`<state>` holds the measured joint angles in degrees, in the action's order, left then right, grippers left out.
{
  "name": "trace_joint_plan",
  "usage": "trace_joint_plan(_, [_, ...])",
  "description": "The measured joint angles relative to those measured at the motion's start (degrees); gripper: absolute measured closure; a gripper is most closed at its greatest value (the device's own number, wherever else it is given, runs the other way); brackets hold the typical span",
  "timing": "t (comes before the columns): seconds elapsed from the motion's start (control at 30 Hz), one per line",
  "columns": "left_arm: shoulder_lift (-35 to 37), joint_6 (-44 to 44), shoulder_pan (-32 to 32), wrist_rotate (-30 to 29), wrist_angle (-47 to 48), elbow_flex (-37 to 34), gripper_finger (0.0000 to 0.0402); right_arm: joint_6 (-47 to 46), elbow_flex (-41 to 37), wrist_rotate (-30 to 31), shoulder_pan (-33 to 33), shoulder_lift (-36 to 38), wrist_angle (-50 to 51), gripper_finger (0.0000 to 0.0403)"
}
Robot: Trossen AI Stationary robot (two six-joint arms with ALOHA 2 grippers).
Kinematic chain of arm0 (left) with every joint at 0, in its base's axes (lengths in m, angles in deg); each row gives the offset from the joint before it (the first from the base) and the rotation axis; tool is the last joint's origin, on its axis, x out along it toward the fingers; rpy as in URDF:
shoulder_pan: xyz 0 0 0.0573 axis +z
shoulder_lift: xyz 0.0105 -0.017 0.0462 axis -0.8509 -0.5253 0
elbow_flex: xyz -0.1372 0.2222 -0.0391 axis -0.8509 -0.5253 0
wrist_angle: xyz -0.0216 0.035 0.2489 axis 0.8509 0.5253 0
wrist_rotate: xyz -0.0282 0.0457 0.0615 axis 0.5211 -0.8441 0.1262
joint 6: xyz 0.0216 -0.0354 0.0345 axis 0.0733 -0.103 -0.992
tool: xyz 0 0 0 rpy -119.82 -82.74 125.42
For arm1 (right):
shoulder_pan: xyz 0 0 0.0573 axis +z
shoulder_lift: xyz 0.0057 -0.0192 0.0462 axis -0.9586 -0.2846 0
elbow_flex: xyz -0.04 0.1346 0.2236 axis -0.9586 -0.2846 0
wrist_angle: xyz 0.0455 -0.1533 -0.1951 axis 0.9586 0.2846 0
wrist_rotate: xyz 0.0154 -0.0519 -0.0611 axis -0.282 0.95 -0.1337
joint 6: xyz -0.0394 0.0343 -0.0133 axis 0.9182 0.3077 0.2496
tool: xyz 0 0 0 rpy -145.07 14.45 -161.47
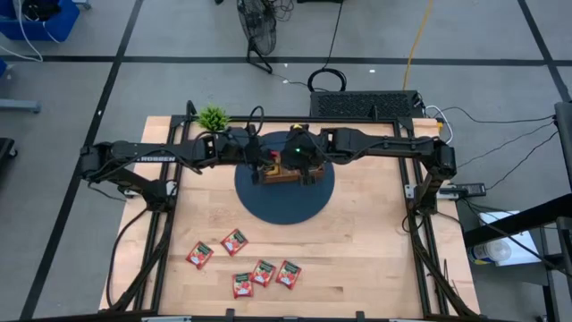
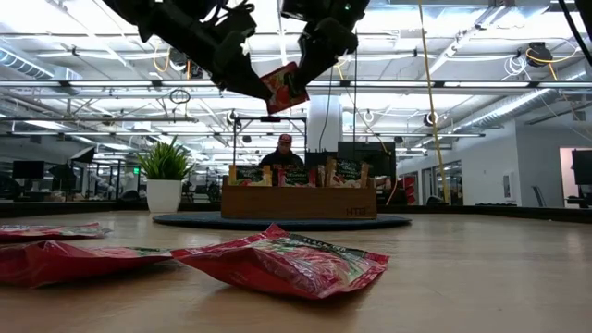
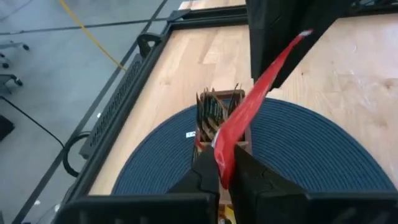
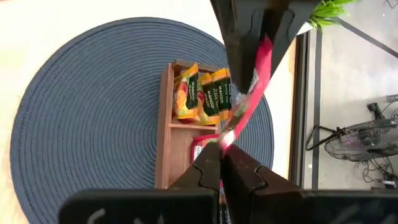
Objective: Pick & Place Tea
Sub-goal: Put the red tea bag into the middle section of the wooden organizer
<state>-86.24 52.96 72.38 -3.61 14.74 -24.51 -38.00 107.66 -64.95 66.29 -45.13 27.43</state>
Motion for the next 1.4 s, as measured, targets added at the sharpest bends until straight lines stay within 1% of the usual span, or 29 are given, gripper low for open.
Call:
trace_joint_plan(0.13, [0.2,-1.5,0.0,-1.9,-2.4,0.0,0.0389,-1.9,0.0,0.3,-0.2,0.0,0.7,0.0403])
trace_joint_plan(0.27, [1.4,-2.7,0.5,-2.4,-3.5,0.0,0.0389,-6.8,0.2,2.9,-1.4,0.0,4.4,0.0403])
trace_joint_plan(0.4, [2.7,-2.9,1.8,-2.8,-5.2,0.0,0.0389,-11.3,-0.3,3.0,-3.4,0.0,14.2,0.0396])
trace_joint_plan(0.47, [3.1,-2.9,2.7,-2.3,-5.6,0.0,0.0389,-12.7,-0.6,3.3,-4.1,-0.1,14.3,0.0390])
trace_joint_plan(0.53, [2.9,-2.2,4.2,1.8,-6.9,0.0,0.0389,-13.6,-2.7,3.0,-4.7,0.8,14.5,0.0384])
trace_joint_plan(0.6, [2.9,-0.6,6.2,9.2,-10.3,-0.1,0.0389,-13.8,-6.0,2.9,-5.3,1.9,13.6,0.0380])
trace_joint_plan(0.63, [2.9,0.4,7.4,13.4,-13.9,-0.6,0.0389,-13.8,-8.2,2.9,-5.6,2.8,11.6,0.0379])
trace_joint_plan(0.7, [3.0,3.5,9.6,20.4,-22.5,-3.0,0.0389,-13.6,-14.1,3.0,-6.4,5.4,5.7,0.0379])
trace_joint_plan(0.77, [2.9,7.1,11.7,25.4,-31.7,-6.5,0.0389,-12.8,-21.4,3.0,-7.0,9.8,-2.5,0.0382])
trace_joint_plan(0.87, [2.9,10.7,13.8,29.6,-46.9,-12.8,0.0389,-9.9,-33.6,2.8,-7.5,16.6,-23.6,0.0388])
trace_joint_plan(0.9, [2.8,11.6,14.1,30.1,-51.5,-14.8,0.0389,-8.6,-38.3,2.6,-7.5,18.7,-32.2,0.0390])
trace_joint_plan(0.97, [1.6,13.0,14.0,30.5,-59.2,-17.7,0.0389,-4.8,-47.1,-1.1,-7.5,22.1,-53.9,0.0393])
trace_joint_plan(1.07, [0.5,14.8,13.8,30.7,-63.2,-20.0,0.0389,-0.1,-59.1,-9.5,-8.0,23.0,-90.1,0.0390])
trace_joint_plan(1.1, [0.5,15.1,13.8,30.8,-63.6,-20.1,0.0389,0.6,-61.7,-11.4,-8.2,22.0,-99.9,0.0384])
trace_joint_plan(1.13, [0.5,15.5,13.7,30.7,-64.1,-20.1,0.0389,0.5,-63.0,-12.2,-8.5,20.7,-107.2,0.0376])
trace_joint_plan(1.17, [0.3,15.8,13.6,30.4,-64.2,-20.1,0.0389,-1.2,-63.3,-12.3,-9.2,19.7,-111.5,0.0366])
trace_joint_plan(1.2, [0.2,16.0,13.6,30.3,-63.9,-20.1,0.0389,-3.7,-63.3,-12.6,-10.0,19.3,-112.6,0.0353])
trace_joint_plan(1.3, [0.1,16.0,13.5,30.4,-63.2,-19.9,0.0389,-9.6,-58.9,-18.2,-11.9,16.9,-107.3,0.0309])
trace_joint_plan(1.37, [0.1,16.2,13.5,30.2,-63.3,-19.8,0.0389,-10.8,-55.8,-21.1,-12.3,15.4,-102.8,0.0281])
trace_joint_plan(1.4, [0.1,16.5,13.6,30.0,-63.1,-19.8,0.0389,-10.8,-54.0,-21.7,-12.2,14.6,-101.4,0.0268])
